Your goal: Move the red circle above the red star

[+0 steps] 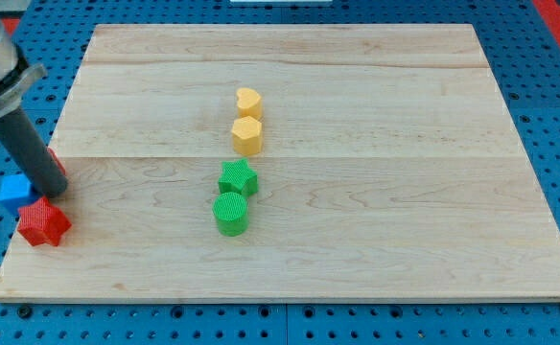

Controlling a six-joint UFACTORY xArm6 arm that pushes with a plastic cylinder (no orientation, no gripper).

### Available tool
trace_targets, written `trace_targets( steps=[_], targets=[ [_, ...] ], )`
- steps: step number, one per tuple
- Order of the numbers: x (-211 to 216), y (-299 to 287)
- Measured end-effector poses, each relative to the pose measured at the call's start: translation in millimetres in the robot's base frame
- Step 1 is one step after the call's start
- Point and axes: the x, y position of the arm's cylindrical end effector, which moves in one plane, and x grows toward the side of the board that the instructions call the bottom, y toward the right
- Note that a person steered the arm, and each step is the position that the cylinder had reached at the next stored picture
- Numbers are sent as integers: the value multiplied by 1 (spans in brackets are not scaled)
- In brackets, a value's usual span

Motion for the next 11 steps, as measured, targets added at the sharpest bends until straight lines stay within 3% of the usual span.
trace_targets(
  steps=[1,2,3,4,6,8,11],
  targets=[
    [6,7],
    [-14,38],
    [-72,39],
    [-107,-10],
    [-103,-42],
    [-36,-42],
    [5,-39]
  ],
)
